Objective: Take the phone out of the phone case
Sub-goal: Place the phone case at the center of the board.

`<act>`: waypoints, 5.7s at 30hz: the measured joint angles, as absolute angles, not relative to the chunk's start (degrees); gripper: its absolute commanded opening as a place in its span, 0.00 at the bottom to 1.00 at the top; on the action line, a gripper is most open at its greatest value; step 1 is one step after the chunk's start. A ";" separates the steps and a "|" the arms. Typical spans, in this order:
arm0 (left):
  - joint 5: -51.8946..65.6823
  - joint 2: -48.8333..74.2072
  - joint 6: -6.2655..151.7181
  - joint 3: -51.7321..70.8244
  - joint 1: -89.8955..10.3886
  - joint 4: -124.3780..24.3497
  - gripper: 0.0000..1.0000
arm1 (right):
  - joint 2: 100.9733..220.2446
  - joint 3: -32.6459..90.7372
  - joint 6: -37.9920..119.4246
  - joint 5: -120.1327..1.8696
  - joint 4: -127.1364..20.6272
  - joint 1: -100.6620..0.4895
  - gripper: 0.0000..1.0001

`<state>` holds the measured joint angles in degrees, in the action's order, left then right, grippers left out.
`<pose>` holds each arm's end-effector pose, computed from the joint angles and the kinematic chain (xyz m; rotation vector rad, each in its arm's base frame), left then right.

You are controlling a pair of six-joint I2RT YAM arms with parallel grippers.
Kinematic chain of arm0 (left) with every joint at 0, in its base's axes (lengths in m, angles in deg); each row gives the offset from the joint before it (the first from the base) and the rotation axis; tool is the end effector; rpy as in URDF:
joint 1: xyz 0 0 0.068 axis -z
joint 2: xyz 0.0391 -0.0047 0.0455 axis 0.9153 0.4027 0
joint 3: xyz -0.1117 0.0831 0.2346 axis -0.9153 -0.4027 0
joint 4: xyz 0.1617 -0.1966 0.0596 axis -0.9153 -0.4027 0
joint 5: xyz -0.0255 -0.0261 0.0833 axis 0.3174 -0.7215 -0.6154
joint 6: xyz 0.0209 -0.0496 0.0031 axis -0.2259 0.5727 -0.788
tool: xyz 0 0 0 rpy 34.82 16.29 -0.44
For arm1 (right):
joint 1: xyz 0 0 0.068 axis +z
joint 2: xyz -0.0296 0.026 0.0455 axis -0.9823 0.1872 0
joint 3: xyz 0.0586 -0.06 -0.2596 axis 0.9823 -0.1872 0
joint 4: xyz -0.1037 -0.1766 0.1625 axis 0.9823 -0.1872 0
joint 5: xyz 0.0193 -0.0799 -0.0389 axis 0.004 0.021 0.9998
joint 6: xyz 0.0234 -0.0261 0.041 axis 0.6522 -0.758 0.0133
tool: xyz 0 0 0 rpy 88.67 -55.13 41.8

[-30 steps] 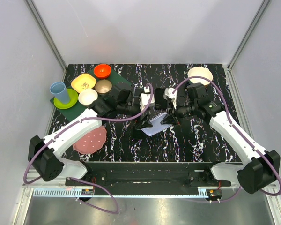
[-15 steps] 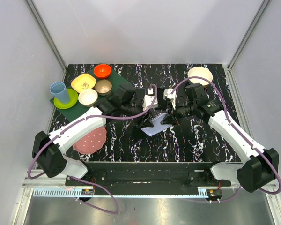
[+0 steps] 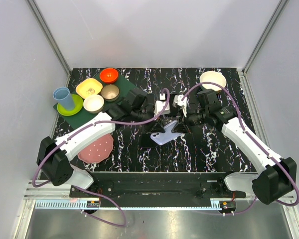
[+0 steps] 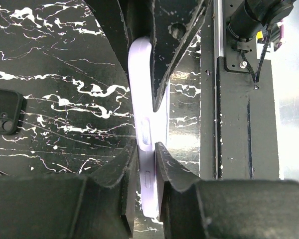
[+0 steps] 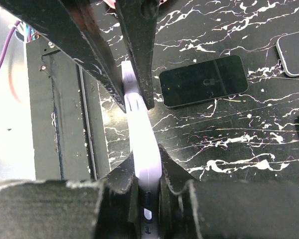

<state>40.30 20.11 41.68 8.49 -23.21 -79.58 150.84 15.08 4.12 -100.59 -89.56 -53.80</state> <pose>0.2157 -0.2336 0.3209 1.4890 1.6830 -1.0384 0.2178 0.1333 0.3110 -1.3662 1.7541 0.9652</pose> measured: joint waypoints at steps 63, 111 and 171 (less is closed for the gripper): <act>20.33 25.64 102.16 -8.91 -29.00 -45.42 0.00 | 152.85 -5.03 53.02 -94.69 -46.00 -63.86 0.38; 25.75 22.75 104.65 -10.92 -31.03 -38.82 0.64 | 154.44 -7.32 54.33 -99.13 -39.93 -64.30 0.00; 20.68 1.07 81.51 -8.65 -53.50 -56.83 0.99 | 172.93 -6.64 52.01 -86.52 -56.39 -64.60 0.00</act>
<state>20.68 1.07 81.51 -8.65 -53.50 -56.83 172.93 -6.64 52.01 -86.52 -56.39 -64.60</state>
